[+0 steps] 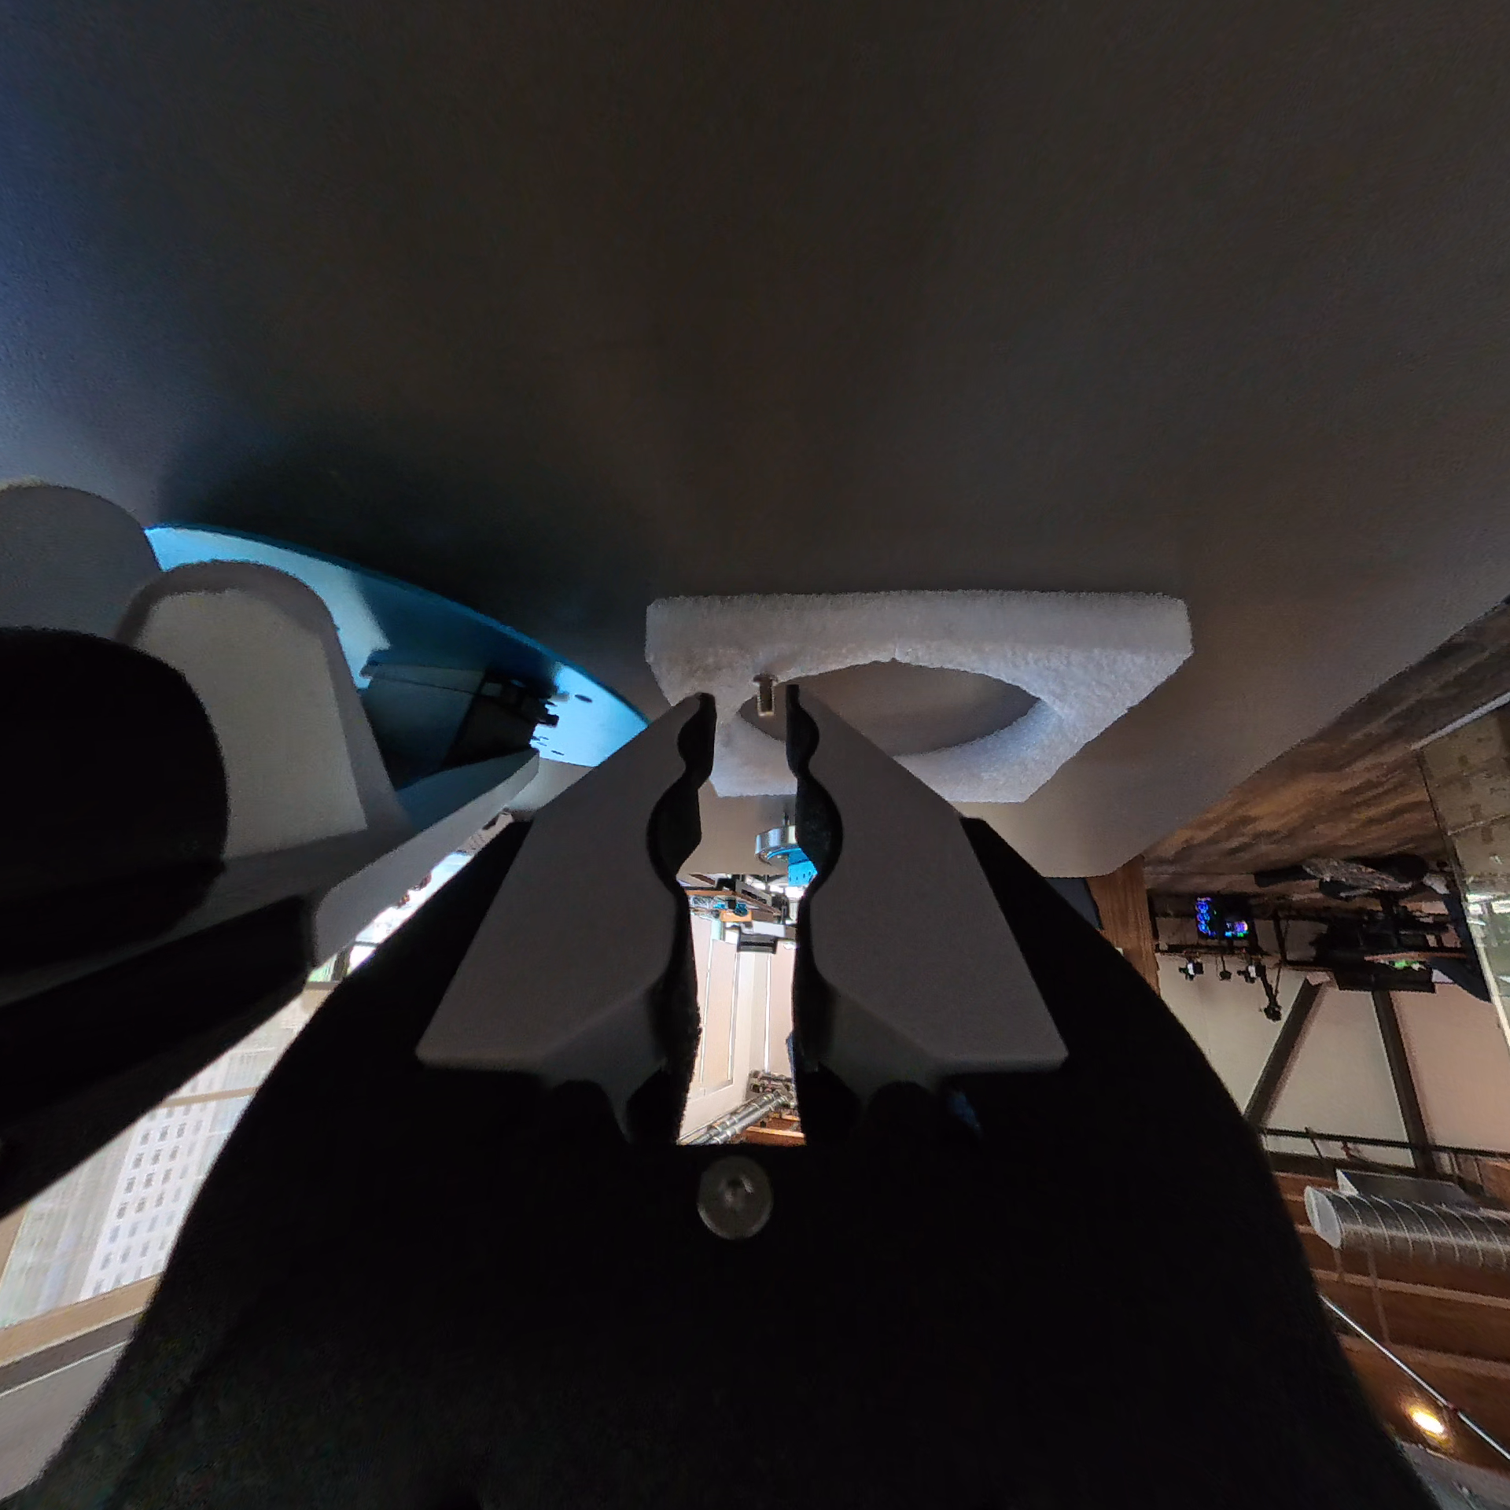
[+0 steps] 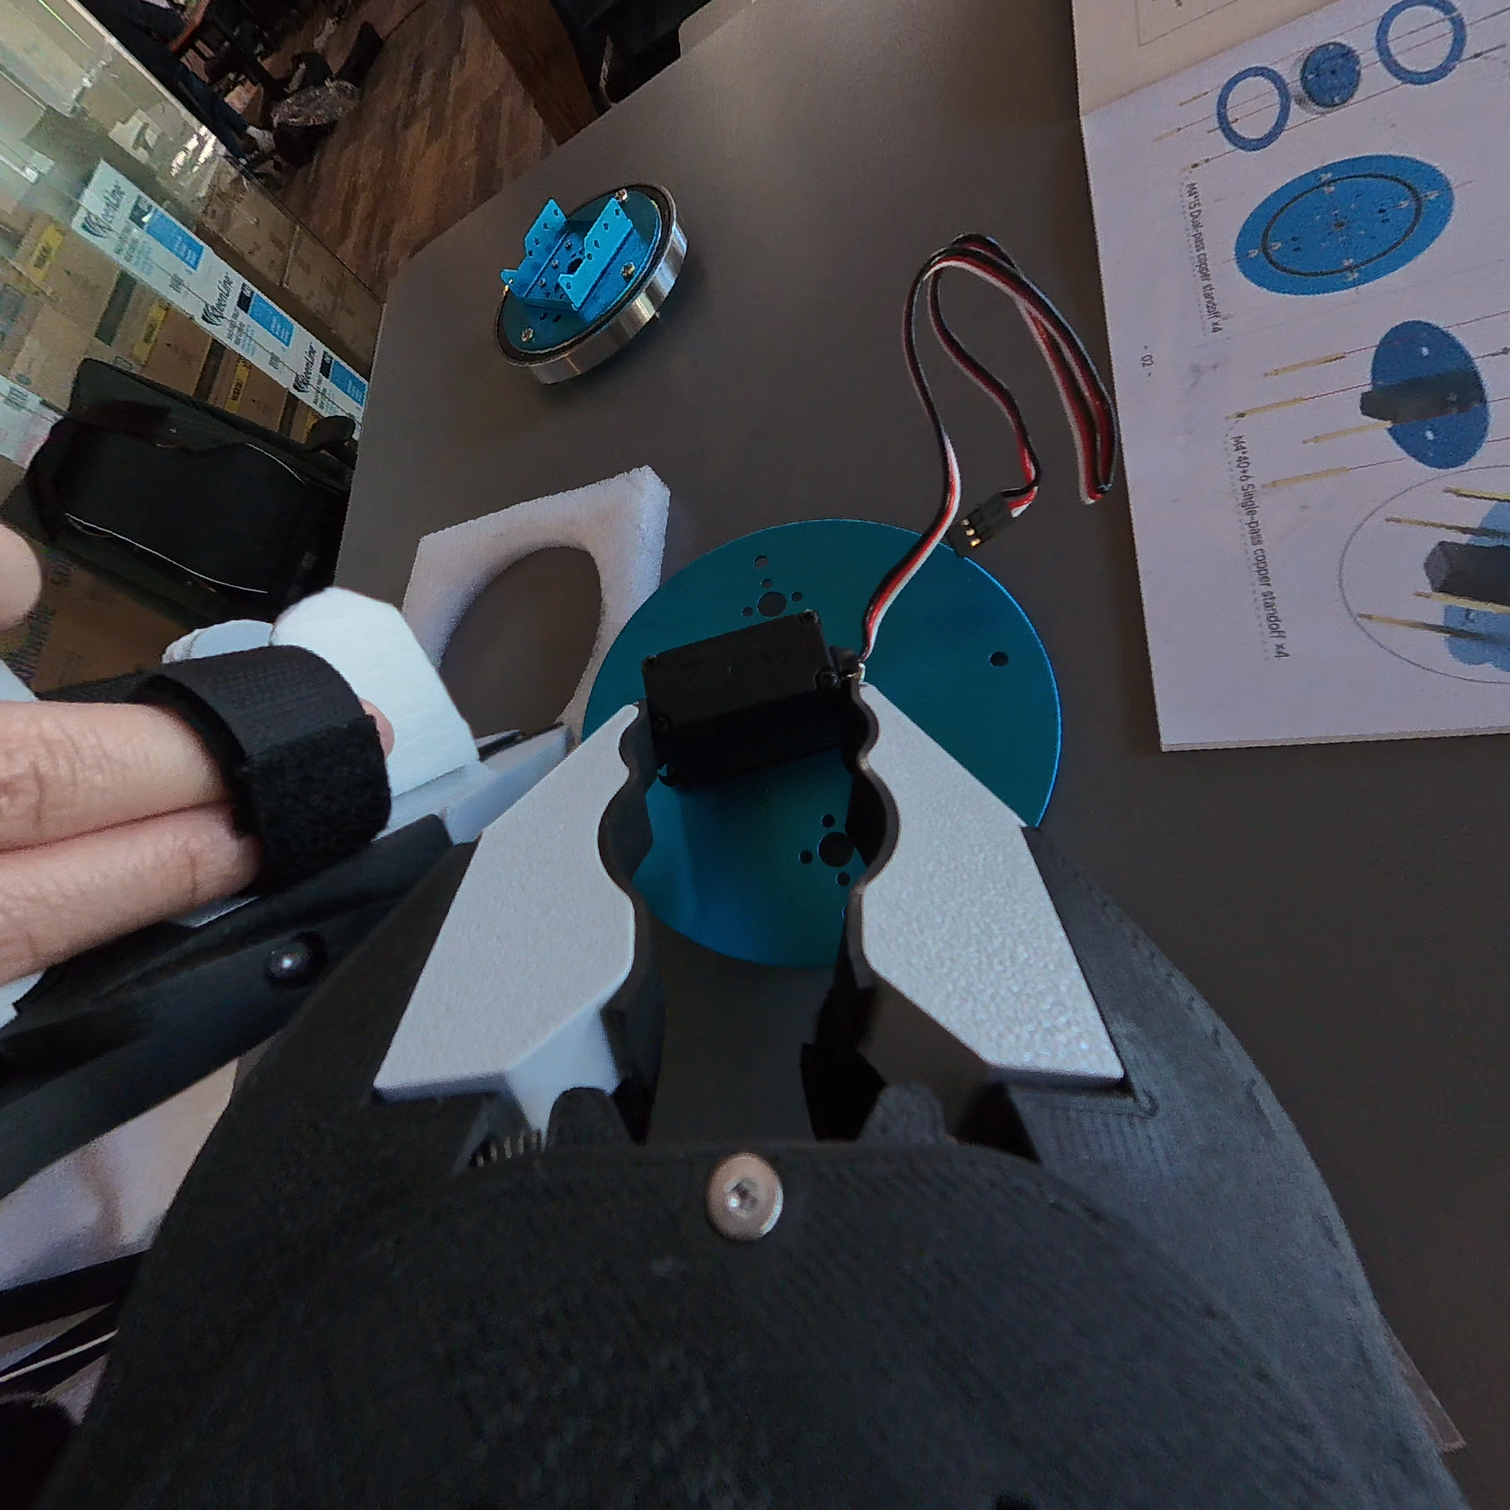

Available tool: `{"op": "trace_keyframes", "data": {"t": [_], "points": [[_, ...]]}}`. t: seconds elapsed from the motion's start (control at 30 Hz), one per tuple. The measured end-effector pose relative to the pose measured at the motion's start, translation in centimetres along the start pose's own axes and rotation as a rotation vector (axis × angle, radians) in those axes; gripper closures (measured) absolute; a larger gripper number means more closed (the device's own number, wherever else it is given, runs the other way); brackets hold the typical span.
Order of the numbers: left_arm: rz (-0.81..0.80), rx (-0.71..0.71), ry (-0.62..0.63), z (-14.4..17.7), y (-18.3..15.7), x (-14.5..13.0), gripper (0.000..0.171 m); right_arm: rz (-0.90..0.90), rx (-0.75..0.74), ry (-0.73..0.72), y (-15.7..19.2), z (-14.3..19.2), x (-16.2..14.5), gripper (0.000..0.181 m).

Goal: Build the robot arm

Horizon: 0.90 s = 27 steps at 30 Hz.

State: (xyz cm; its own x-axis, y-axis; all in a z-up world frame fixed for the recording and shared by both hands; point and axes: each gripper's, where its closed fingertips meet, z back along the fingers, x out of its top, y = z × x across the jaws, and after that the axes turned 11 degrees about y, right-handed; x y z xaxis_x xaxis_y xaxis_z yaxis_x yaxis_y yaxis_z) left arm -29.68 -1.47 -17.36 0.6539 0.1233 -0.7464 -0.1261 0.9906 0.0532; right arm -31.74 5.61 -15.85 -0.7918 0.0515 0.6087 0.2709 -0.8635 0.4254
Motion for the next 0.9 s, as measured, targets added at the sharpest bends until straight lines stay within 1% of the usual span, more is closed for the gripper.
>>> {"op": "trace_keyframes", "data": {"t": [0.17,0.3,0.37,0.43,0.53,0.63,0.73,0.83,0.9], "points": [[0.023,0.014,0.0,0.7,0.4,-0.9,0.154,0.0,0.002,0.0,0.0,0.0,0.0,0.136],[0.077,-0.001,-0.048,2.1,0.2,-1.9,0.152,0.0,0.002,-0.003,0.0,0.0,0.0,0.136],[0.137,0.007,-0.103,3.1,0.3,-3.0,0.152,0.007,-0.003,-0.008,0.0,0.0,0.0,0.136],[0.242,0.007,-0.214,4.5,0.4,-4.1,0.154,0.01,-0.004,-0.013,0.0,0.0,0.1,0.136],[0.445,0.03,-0.43,6.1,0.6,-6.1,0.154,0.005,-0.002,-0.023,-0.1,0.0,0.2,0.136],[0.628,0.02,-0.665,6.7,-0.8,-7.3,0.155,-0.028,0.026,-0.036,0.0,0.3,0.3,0.136],[0.789,0.03,-0.877,5.9,-2.4,-7.7,0.158,-0.077,0.078,-0.06,0.1,0.8,0.7,0.137],[0.953,0.037,-1.058,4.0,-3.2,-8.0,0.158,-0.101,0.124,-0.083,0.4,1.1,1.0,0.138],[1.025,-0.005,-1.189,3.1,-3.7,-7.4,0.155,-0.09,0.133,-0.092,0.8,0.9,1.0,0.138]]}}
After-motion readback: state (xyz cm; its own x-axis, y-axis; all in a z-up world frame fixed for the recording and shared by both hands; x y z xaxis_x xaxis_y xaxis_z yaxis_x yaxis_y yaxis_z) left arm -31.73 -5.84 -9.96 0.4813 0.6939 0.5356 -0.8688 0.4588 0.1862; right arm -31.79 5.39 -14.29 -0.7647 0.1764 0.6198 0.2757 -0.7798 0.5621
